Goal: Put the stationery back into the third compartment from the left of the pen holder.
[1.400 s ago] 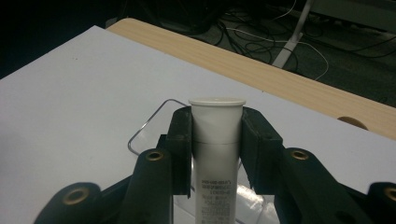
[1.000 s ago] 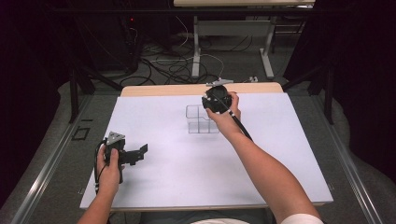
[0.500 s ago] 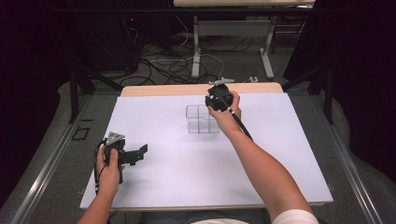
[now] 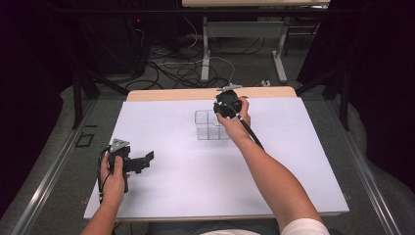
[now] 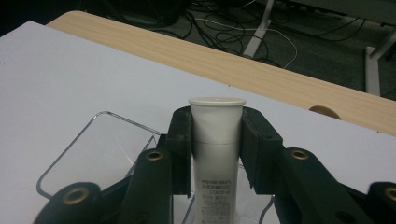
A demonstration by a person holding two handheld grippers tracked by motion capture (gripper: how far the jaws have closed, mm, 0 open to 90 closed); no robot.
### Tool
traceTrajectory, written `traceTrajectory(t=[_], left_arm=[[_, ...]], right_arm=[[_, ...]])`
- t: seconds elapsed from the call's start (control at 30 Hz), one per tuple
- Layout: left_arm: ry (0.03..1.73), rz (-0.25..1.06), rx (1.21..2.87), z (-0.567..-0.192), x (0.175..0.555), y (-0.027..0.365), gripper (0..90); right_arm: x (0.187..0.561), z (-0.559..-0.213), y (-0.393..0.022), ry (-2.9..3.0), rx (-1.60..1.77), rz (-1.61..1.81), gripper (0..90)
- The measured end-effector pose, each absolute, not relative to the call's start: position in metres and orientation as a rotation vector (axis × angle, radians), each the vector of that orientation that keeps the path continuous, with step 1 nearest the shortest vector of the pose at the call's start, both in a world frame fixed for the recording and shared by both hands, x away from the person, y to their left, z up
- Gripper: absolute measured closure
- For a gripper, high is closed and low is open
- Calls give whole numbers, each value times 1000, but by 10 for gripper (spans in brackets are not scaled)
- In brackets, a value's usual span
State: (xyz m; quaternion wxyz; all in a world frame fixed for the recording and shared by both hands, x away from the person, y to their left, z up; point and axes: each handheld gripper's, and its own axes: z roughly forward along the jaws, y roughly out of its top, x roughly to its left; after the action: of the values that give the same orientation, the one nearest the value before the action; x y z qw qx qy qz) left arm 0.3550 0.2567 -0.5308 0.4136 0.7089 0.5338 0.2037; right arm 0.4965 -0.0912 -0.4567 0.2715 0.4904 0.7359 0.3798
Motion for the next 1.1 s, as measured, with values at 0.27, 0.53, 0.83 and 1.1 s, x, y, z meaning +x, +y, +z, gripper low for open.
traceTrajectory(t=[0.27,0.53,0.83,1.1], left_arm=[[1345,509,1785,-531,355,258,9],[1346,510,1785,-531,355,257,9],[1345,509,1784,-531,355,258,9],[1345,509,1784,-531,355,258,9]], right_arm=[[496,-461,-92,1974,1323,1027,671],[497,-462,-94,1963,1329,1026,670],[498,-465,-93,1969,1326,1020,670],[498,-467,-91,1972,1325,1018,670]])
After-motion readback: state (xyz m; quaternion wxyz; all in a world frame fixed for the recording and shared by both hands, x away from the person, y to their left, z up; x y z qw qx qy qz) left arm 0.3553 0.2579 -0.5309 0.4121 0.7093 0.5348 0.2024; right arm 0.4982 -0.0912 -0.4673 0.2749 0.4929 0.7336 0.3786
